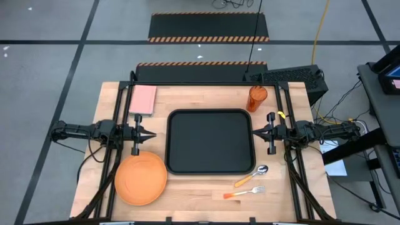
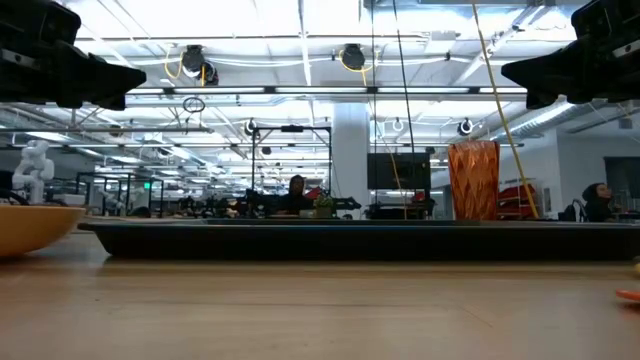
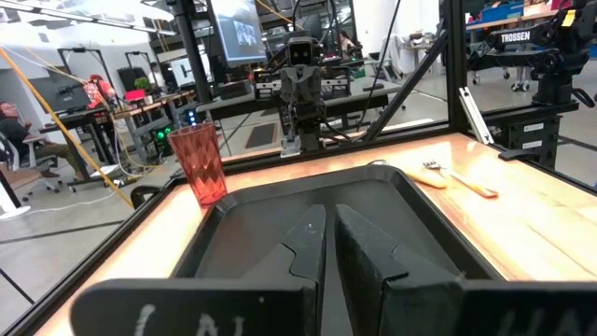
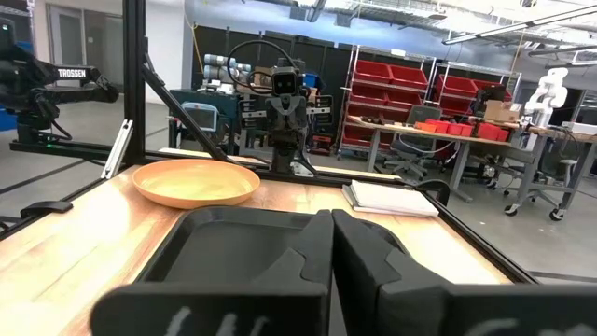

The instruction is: Pick and place plate/cup/fork/spoon on tray

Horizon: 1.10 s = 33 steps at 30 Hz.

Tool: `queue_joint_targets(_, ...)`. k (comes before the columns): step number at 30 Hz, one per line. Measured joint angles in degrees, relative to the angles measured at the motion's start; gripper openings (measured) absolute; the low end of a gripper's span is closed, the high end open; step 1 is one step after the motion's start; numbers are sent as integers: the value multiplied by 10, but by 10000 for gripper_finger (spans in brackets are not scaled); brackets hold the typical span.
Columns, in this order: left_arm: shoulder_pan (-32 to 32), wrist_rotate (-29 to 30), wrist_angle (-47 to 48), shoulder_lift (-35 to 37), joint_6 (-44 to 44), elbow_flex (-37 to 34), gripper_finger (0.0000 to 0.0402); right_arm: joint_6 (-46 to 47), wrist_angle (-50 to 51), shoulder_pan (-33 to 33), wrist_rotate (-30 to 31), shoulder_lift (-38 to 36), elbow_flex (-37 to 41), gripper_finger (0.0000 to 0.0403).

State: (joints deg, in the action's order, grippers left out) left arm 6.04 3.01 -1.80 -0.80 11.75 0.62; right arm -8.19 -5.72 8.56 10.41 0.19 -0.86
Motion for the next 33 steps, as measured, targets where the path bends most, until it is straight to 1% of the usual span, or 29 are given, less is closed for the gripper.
queue_joint_targets(11,0,0,-2,0,-1,0,31,0,0,0,0,0,0,0)
queue_joint_targets(16,0,0,-19,0,-3,0,31,0,0,0,0,0,0,0)
queue_joint_targets(24,0,0,-90,0,-5,0,31,0,0,0,0,0,0,0)
queue_joint_targets(27,0,0,-145,0,-5,0,31,0,0,0,0,0,0,0)
queue_joint_targets(30,0,0,-223,0,-20,0,31,0,0,0,0,0,0,0)
queue_joint_targets(33,0,0,-248,0,-29,21,31,0,0,0,0,0,0,0)
